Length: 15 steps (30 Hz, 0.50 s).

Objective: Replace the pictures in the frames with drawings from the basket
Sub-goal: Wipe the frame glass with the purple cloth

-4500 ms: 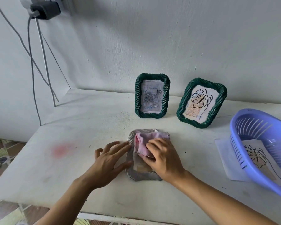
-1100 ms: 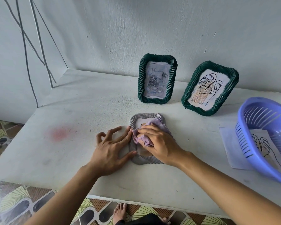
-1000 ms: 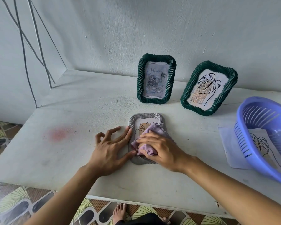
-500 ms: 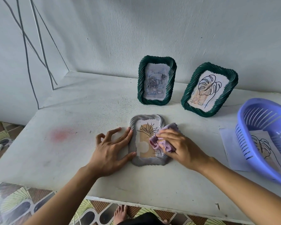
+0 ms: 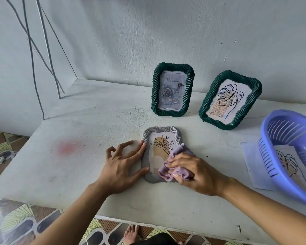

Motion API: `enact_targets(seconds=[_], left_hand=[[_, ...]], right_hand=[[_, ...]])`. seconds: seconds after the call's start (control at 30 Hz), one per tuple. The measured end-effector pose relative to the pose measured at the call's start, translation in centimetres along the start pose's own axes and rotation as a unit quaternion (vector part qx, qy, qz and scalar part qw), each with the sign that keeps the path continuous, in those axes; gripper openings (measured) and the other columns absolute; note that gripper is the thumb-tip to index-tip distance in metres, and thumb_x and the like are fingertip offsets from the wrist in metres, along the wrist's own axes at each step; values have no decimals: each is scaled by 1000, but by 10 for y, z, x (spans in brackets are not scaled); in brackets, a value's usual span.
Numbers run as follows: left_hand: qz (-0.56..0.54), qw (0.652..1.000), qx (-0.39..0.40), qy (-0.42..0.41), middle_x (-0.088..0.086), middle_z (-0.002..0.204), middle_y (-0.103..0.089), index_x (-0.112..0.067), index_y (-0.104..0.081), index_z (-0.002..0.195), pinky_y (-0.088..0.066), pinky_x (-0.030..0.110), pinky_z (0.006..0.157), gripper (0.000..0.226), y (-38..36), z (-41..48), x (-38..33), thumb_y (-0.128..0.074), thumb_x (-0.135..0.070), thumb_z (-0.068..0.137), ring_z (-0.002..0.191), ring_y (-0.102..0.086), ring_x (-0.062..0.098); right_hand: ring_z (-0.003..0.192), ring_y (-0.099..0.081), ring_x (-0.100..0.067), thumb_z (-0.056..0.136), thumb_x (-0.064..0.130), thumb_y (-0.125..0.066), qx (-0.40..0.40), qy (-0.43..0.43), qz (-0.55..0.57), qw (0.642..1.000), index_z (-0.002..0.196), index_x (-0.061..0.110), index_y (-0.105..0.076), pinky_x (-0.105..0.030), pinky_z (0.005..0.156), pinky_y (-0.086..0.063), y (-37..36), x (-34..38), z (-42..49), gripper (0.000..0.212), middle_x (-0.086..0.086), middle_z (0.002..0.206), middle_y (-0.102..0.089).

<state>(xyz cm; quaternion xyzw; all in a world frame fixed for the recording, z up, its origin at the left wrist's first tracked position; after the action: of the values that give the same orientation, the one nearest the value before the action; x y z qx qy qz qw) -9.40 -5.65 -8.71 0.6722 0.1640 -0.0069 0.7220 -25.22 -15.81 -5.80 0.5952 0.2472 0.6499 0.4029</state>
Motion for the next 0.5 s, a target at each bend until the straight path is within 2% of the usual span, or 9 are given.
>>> enact_targets(seconds=[0.2,0.3,0.4,0.5], left_hand=[[3,1000,-1,0,-27,160,-23,-40,-18,158,-22,49,107,75,0,0,0,-23,-78,93,149,-21,14],[7,1000,0,1,-27,160,-23,-40,-16,158,-22,50,107,76,0,0,0,-22,-78,93,149,-20,14],[6,1000,1,2,-26,160,-25,-40,-16,158,-22,50,106,76,0,0,0,-21,-78,93,149,-21,15],[7,1000,1,-1,-26,160,-25,-40,-16,158,-22,50,105,75,0,0,-1,-23,-78,93,149,-22,15]], right_hand=[[122,-56,-12,90,32,-70,-59,-7,-52,997,114,8,-71,-37,100,-48,18,-15,1,34,1,119,-68],[113,-59,-13,88,31,-72,-98,1,-46,994,107,12,-73,-37,99,-47,24,-6,9,27,2,110,-70],[109,-61,-8,90,27,-70,-87,30,9,996,106,14,-74,-31,105,-43,12,13,11,21,2,108,-72],[110,-62,-9,88,19,-72,-58,33,32,997,105,11,-74,-29,104,-45,6,16,11,19,0,108,-72]])
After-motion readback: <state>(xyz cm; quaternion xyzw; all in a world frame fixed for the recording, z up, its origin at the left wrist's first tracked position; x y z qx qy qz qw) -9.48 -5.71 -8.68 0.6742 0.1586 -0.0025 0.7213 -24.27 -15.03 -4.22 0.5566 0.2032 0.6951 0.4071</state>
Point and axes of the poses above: each hand's wrist, its own z-axis towards the middle knuckle, its own y-axis out of the back of the hand, x = y × z, the point moved 10 cm from there along z, towards the middle knuckle
